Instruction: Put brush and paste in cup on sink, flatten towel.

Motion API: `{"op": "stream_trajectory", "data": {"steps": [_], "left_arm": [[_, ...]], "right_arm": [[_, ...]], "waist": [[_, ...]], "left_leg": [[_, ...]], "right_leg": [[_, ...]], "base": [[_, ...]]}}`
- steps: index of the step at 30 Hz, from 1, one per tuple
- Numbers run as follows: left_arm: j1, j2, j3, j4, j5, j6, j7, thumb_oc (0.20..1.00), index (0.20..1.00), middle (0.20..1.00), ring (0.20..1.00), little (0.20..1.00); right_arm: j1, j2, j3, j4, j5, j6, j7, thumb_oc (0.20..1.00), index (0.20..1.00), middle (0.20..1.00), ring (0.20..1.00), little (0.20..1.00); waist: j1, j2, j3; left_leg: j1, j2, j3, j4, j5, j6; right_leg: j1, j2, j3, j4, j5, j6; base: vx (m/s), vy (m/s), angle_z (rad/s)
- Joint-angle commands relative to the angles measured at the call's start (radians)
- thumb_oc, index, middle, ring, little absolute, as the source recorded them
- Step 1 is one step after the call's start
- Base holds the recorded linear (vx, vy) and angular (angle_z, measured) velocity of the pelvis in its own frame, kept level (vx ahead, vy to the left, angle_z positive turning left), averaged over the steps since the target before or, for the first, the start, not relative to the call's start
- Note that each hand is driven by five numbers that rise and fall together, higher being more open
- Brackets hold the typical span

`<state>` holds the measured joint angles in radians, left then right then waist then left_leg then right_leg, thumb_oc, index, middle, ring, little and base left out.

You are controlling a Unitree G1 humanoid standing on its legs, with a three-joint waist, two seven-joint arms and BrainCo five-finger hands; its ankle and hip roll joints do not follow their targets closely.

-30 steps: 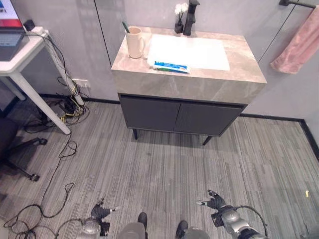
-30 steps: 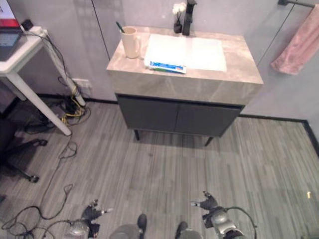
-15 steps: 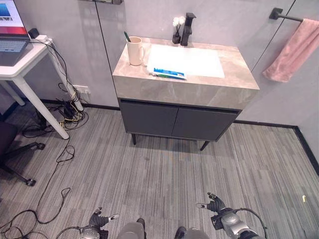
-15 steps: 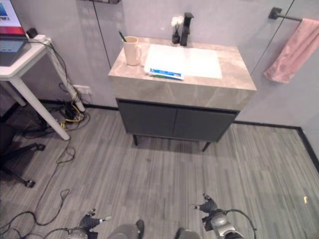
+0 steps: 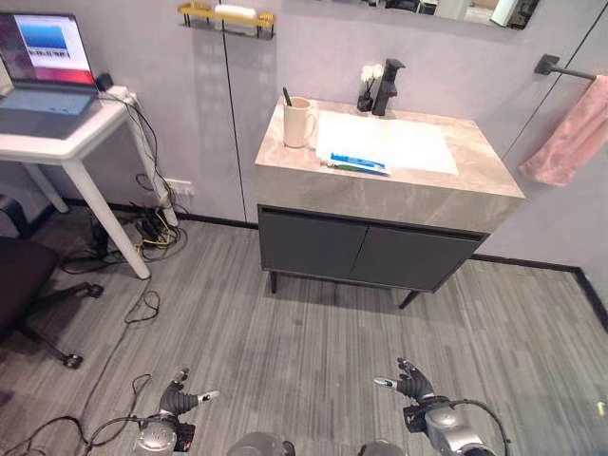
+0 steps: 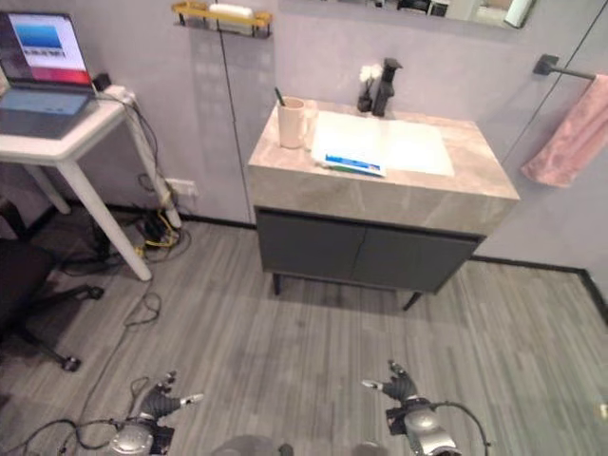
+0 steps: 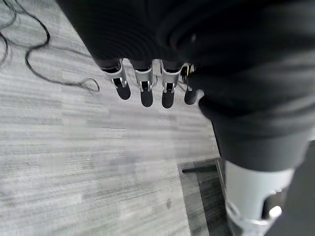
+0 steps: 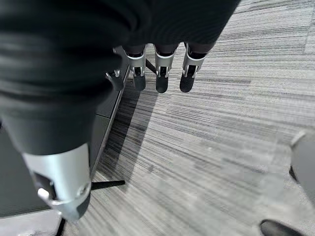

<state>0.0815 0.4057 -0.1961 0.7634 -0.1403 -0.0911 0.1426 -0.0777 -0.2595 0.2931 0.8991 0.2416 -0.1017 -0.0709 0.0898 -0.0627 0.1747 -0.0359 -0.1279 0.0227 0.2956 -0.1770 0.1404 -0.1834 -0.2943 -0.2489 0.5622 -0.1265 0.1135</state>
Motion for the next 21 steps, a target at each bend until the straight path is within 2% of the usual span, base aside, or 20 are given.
{"op": "stream_trajectory", "data": {"steps": [1, 4, 5, 6, 8, 9, 10, 11, 12, 14, 16, 17, 19, 21], "left_arm": [[-0.002, 0.019, 0.020, -0.098, -0.004, -0.046, 0.008, 1.000, 1.000, 1.000, 1.000, 1.000], [-0.027, 0.017, 0.018, -0.075, -0.003, -0.045, 0.020, 1.000, 1.000, 1.000, 1.000, 1.000], [-0.027, 0.016, 0.018, -0.074, -0.003, -0.045, 0.020, 1.000, 1.000, 1.000, 1.000, 1.000], [-0.037, 0.016, 0.021, -0.064, -0.005, -0.047, 0.030, 1.000, 1.000, 1.000, 1.000, 1.000], [-0.052, 0.016, 0.012, -0.047, 0.027, -0.039, 0.046, 1.000, 1.000, 1.000, 1.000, 1.000], [-0.060, 0.023, -0.005, -0.044, 0.071, -0.030, 0.054, 1.000, 1.000, 1.000, 1.000, 1.000], [-0.060, 0.024, -0.005, -0.044, 0.071, -0.030, 0.054, 1.000, 1.000, 1.000, 1.000, 1.000], [-0.065, 0.025, -0.012, -0.028, 0.079, -0.028, 0.055, 1.000, 1.000, 1.000, 1.000, 1.000], [-0.061, 0.028, -0.019, -0.013, 0.090, -0.029, 0.056, 1.000, 1.000, 1.000, 1.000, 1.000], [-0.048, 0.023, -0.012, -0.012, 0.071, -0.030, 0.056, 1.000, 1.000, 1.000, 1.000, 1.000], [-0.066, 0.024, -0.017, 0.015, 0.053, -0.034, 0.060, 1.000, 1.000, 1.000, 1.000, 1.000], [-0.066, 0.025, -0.017, 0.015, 0.053, -0.034, 0.060, 1.000, 1.000, 1.000, 1.000, 1.000], [-0.074, 0.023, -0.014, 0.011, 0.026, -0.036, 0.062, 1.000, 1.000, 1.000, 1.000, 1.000], [-0.093, 0.024, -0.025, 0.011, 0.019, -0.040, 0.064, 1.000, 1.000, 1.000, 1.000, 1.000]], "right_arm": [[-0.071, -0.021, -0.007, -0.030, 0.032, -0.036, 0.002, 1.000, 1.000, 1.000, 1.000, 1.000], [-0.103, -0.021, 0.008, -0.034, 0.028, -0.032, -0.003, 1.000, 1.000, 1.000, 1.000, 1.000], [-0.104, -0.021, 0.008, -0.034, 0.028, -0.032, -0.003, 1.000, 1.000, 1.000, 1.000, 1.000], [-0.128, -0.019, 0.021, -0.030, 0.019, -0.031, -0.002, 1.000, 1.000, 1.000, 1.000, 1.000], [-0.159, -0.018, 0.041, -0.021, 0.000, -0.023, -0.012, 1.000, 1.000, 1.000, 1.000, 1.000], [-0.153, -0.018, 0.048, -0.026, -0.011, -0.024, -0.015, 1.000, 1.000, 1.000, 1.000, 1.000], [-0.154, -0.017, 0.048, -0.026, -0.011, -0.024, -0.015, 1.000, 1.000, 1.000, 1.000, 1.000], [-0.152, -0.016, 0.065, -0.014, -0.024, -0.022, -0.009, 1.000, 1.000, 1.000, 1.000, 1.000], [-0.149, -0.021, 0.089, -0.008, -0.050, -0.022, -0.001, 1.000, 1.000, 1.000, 1.000, 1.000], [-0.142, -0.026, 0.106, -0.019, -0.065, -0.024, 0.002, 1.000, 1.000, 1.000, 1.000, 1.000], [-0.145, -0.030, 0.122, -0.022, -0.071, -0.025, 0.000, 1.000, 1.000, 1.000, 1.000, 1.000], [-0.145, -0.029, 0.122, -0.022, -0.071, -0.025, 0.000, 1.000, 1.000, 1.000, 1.000, 1.000], [-0.142, -0.039, 0.130, -0.043, -0.076, -0.030, -0.009, 1.000, 1.000, 1.000, 1.000, 1.000], [-0.146, -0.040, 0.136, -0.036, -0.078, -0.036, -0.018, 1.000, 1.000, 1.000, 1.000, 1.000]], "waist": [[0.006, -0.011, 0.031], [0.001, -0.021, 0.040], [0.001, -0.021, 0.041], [0.009, -0.028, 0.042], [0.014, -0.034, 0.044], [0.011, -0.036, 0.039], [0.009, -0.040, 0.037], [0.004, -0.045, 0.024], [0.000, -0.053, 0.002], [-0.007, -0.056, -0.020], [-0.009, -0.061, -0.028], [-0.011, -0.064, -0.030], [-0.010, -0.073, -0.033], [0.000, -0.085, -0.016]], "left_leg": [[0.037, 0.038, 0.029, -0.011, -0.061, -0.061], [0.048, 0.036, 0.024, -0.018, -0.070, -0.076], [0.049, 0.037, 0.024, -0.018, -0.071, -0.076], [0.057, 0.041, 0.033, -0.022, -0.080, -0.085], [0.072, 0.057, 0.041, -0.023, -0.092, -0.095], [0.087, 0.072, 0.032, -0.029, -0.101, -0.105], [0.084, 0.068, 0.031, -0.032, -0.097, -0.104], [0.104, 0.083, 0.024, -0.047, -0.091, -0.106], [0.130, 0.112, 0.000, -0.063, -0.079, -0.120], [0.147, 0.151, -0.013, -0.064, -0.055, -0.141], [0.140, 0.192, -0.033, -0.013, -0.018, -0.165], [0.137, 0.188, -0.034, -0.015, -0.014, -0.165], [0.101, 0.218, -0.044, 0.079, 0.045, -0.189], [0.018, 0.220, -0.066, 0.228, 0.118, -0.207]], "right_leg": [[0.039, -0.049, -0.046, -0.278, 0.245, 0.065], [0.021, -0.055, -0.031, -0.399, 0.314, 0.096], [0.023, -0.054, -0.032, -0.402, 0.315, 0.096], [0.016, -0.069, -0.067, -0.445, 0.345, 0.113], [0.024, -0.067, -0.096, -0.469, 0.369, 0.124], [0.034, -0.040, -0.076, -0.468, 0.332, 0.114], [0.032, -0.044, -0.076, -0.469, 0.333, 0.114], [0.024, -0.006, -0.047, -0.445, 0.309, 0.102], [0.037, 0.046, -0.048, -0.440, 0.263, 0.082], [0.042, 0.084, -0.074, -0.425, 0.229, 0.069], [0.069, 0.143, -0.066, -0.433, 0.199, 0.044], [0.067, 0.139, -0.067, -0.434, 0.201, 0.044], [0.097, 0.181, -0.069, -0.457, 0.180, 0.016], [0.119, 0.201, -0.066, -0.475, 0.168, -0.010]], "base": [[0.10, -0.085, -0.11], [0.12, -0.082, -0.12], [0.12, -0.094, 0.05], [0.14, -0.110, 0.02], [0.26, -0.176, -0.04], [0.21, -0.128, -0.15], [0.22, -0.111, -0.15], [0.31, -0.180, -0.02], [0.43, -0.262, 0.10], [0.36, -0.261, 0.21], [0.25, -0.220, 0.17], [0.19, -0.179, 0.15], [0.19, -0.189, 0.01], [0.15, -0.166, 0.03]]}}
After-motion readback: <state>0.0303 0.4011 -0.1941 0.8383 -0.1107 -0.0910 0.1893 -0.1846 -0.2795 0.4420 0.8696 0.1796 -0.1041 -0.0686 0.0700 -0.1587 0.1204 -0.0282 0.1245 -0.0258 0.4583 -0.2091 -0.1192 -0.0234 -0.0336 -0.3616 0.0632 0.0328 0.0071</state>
